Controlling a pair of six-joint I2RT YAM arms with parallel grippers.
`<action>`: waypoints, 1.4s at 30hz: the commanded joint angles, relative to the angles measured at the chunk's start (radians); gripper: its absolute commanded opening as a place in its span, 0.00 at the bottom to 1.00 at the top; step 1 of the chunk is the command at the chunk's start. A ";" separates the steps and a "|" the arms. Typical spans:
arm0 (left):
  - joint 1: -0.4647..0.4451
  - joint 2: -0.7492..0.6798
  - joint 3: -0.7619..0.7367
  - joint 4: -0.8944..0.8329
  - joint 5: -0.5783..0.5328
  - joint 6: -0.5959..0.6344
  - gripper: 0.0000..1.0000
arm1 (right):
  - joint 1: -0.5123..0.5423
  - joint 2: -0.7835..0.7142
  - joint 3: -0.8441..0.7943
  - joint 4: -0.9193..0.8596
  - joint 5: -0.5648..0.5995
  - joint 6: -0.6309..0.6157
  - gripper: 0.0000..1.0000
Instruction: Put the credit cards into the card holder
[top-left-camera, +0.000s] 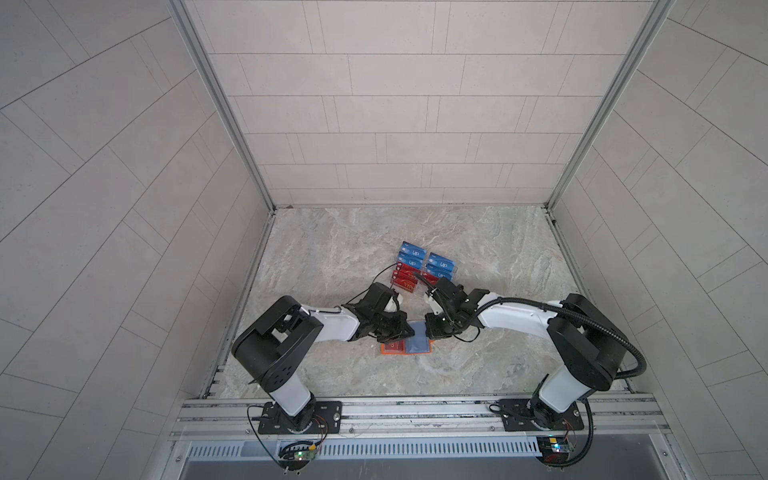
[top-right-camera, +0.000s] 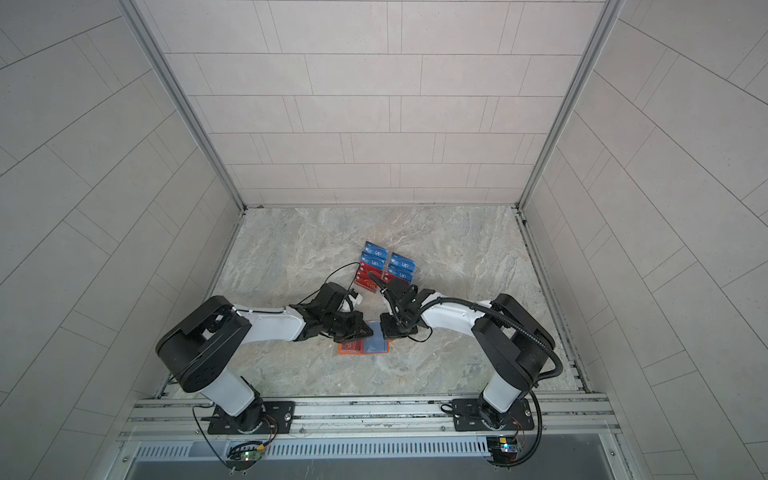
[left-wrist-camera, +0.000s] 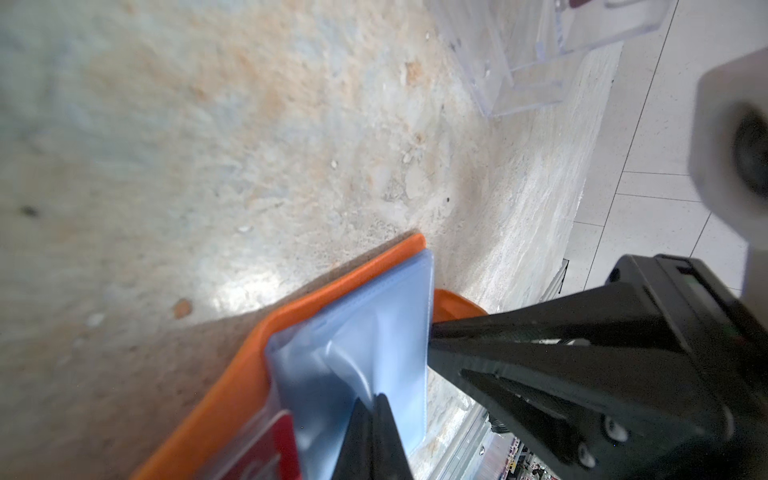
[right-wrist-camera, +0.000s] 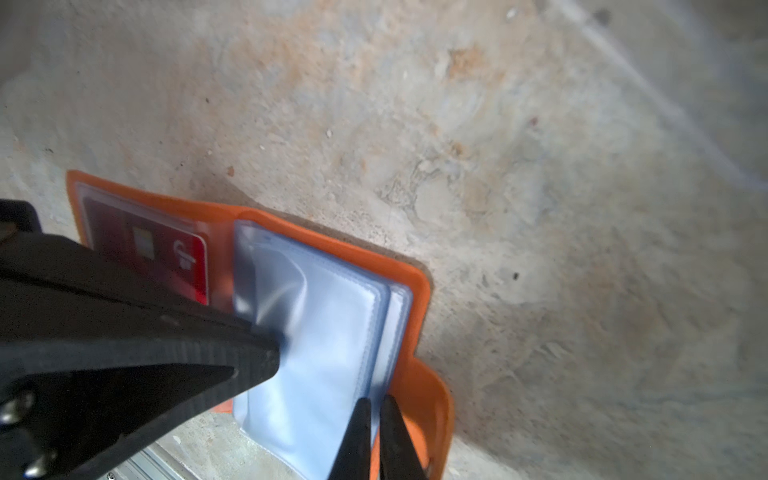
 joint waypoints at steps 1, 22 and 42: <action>0.009 -0.033 -0.021 -0.017 0.010 0.034 0.00 | 0.006 -0.031 0.005 -0.018 0.019 0.007 0.11; 0.036 -0.055 -0.071 0.050 0.080 0.057 0.01 | 0.006 -0.040 -0.009 0.013 -0.011 -0.006 0.11; 0.049 -0.070 -0.089 0.070 0.115 0.074 0.02 | 0.010 -0.003 -0.024 0.116 -0.085 -0.007 0.12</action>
